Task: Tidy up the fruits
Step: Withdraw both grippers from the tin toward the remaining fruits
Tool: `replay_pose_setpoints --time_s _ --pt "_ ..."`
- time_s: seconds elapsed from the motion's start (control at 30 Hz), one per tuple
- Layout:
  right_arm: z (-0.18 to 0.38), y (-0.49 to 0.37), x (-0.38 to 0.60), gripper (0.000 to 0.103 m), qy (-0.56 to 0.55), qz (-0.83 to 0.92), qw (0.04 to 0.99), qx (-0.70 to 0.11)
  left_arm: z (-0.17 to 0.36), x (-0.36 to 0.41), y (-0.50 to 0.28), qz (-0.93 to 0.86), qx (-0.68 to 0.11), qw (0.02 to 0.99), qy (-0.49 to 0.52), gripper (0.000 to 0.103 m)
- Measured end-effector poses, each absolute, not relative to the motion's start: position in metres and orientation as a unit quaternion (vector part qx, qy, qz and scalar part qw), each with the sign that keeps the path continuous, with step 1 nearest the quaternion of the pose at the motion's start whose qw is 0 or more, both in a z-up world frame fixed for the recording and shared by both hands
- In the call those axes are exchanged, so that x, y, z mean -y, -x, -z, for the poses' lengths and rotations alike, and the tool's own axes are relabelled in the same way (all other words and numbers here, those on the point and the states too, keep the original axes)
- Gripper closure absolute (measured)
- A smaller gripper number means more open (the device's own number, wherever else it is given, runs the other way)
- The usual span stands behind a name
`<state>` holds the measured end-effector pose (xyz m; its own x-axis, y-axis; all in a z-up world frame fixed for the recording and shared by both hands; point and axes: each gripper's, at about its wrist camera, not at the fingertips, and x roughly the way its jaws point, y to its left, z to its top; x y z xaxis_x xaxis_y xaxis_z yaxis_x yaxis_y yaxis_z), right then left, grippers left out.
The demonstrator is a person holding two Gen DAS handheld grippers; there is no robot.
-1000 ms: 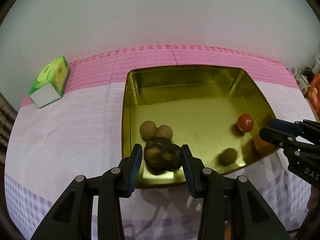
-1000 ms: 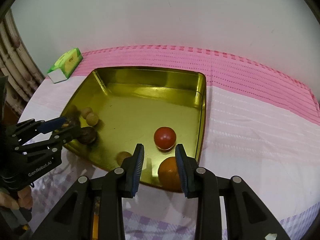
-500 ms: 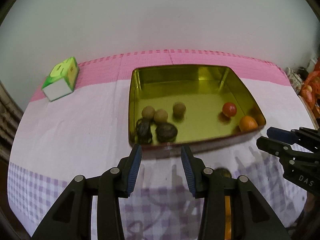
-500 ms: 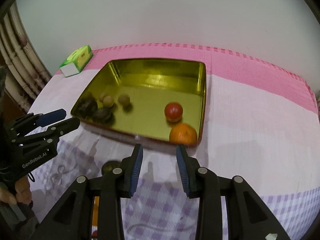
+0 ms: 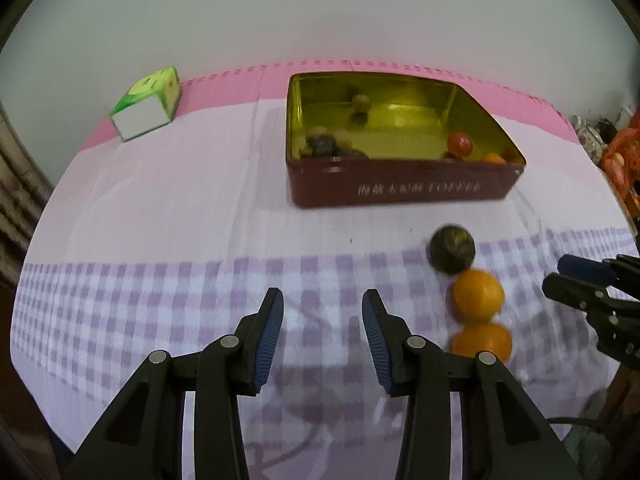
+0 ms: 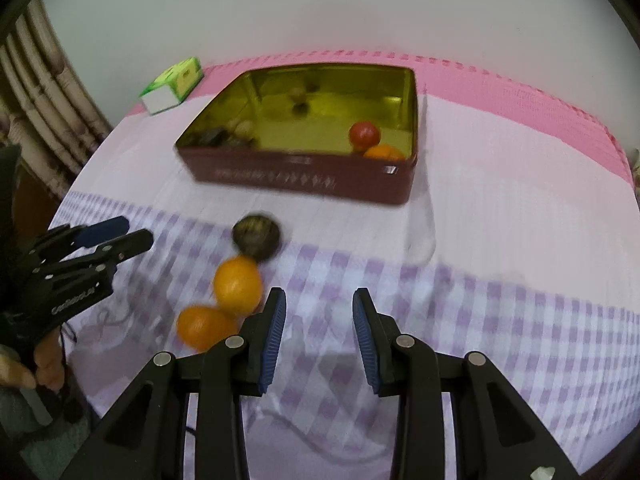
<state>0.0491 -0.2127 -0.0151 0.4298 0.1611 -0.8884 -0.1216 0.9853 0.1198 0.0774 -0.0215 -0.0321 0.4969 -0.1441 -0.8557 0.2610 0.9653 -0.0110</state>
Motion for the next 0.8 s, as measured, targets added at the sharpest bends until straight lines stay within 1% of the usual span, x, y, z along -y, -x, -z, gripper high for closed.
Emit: replay_pose_setpoints --time_s 0.33,0.57,0.8 --pt "0.015 0.002 0.189 0.07 -0.018 -0.103 0.841 -0.531 0.024 0.005 -0.032 0.106 -0.481 0.869 -0.051 0.061" --pt "0.018 0.014 0.174 0.07 -0.008 -0.113 0.836 -0.536 0.018 -0.015 -0.024 0.082 -0.479 0.874 -0.032 0.061" --pt "0.029 0.014 0.16 0.07 0.005 -0.122 0.826 -0.55 0.026 -0.016 -0.025 0.083 -0.489 0.868 -0.033 0.06"
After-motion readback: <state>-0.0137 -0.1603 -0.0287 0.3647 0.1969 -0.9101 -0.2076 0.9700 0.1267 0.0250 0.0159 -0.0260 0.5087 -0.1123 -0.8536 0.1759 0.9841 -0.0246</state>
